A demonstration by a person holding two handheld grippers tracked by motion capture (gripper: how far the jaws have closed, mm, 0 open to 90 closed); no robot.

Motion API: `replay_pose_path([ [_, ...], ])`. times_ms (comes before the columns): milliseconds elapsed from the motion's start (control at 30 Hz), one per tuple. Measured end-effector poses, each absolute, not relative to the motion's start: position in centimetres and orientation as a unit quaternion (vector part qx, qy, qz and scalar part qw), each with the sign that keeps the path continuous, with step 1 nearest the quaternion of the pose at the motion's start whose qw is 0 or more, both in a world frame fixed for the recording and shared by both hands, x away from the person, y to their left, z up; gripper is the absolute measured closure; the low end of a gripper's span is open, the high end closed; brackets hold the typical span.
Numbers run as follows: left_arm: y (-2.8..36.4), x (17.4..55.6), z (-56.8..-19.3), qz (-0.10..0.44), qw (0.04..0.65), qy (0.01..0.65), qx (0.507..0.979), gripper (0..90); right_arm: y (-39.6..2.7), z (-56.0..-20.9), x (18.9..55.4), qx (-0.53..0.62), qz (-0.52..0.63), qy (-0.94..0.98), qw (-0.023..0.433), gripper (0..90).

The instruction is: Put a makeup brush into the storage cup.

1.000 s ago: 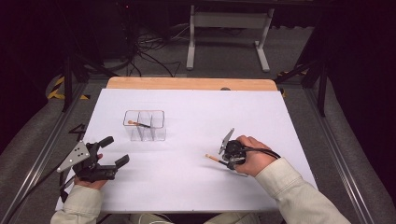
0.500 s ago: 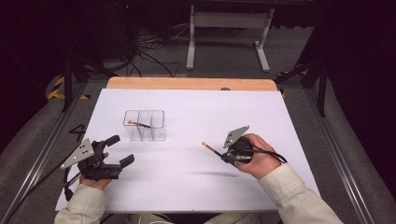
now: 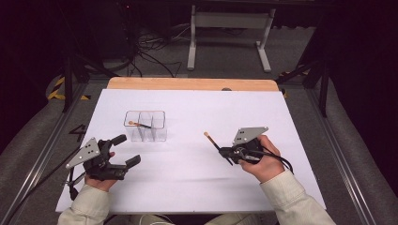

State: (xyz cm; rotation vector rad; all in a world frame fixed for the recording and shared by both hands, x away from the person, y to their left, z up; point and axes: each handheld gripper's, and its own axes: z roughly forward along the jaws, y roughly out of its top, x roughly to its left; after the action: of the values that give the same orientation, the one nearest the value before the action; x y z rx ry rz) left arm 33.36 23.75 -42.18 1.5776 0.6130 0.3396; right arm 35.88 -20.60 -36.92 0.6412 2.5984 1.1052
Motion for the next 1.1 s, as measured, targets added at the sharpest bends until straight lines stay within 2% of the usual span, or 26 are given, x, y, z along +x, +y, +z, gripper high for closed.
replay_pose_path([
  [633,22.0,33.6,-41.1,0.128,0.659,0.247,0.699,4.1,-20.3,-38.4,34.6,0.180,0.554,0.800,0.143,84.5],
  [1100,20.5,33.8,-40.2,0.122,0.665,0.223,0.702,4.1,-19.6,-39.3,34.4,0.166,0.605,0.766,0.144,84.5],
])
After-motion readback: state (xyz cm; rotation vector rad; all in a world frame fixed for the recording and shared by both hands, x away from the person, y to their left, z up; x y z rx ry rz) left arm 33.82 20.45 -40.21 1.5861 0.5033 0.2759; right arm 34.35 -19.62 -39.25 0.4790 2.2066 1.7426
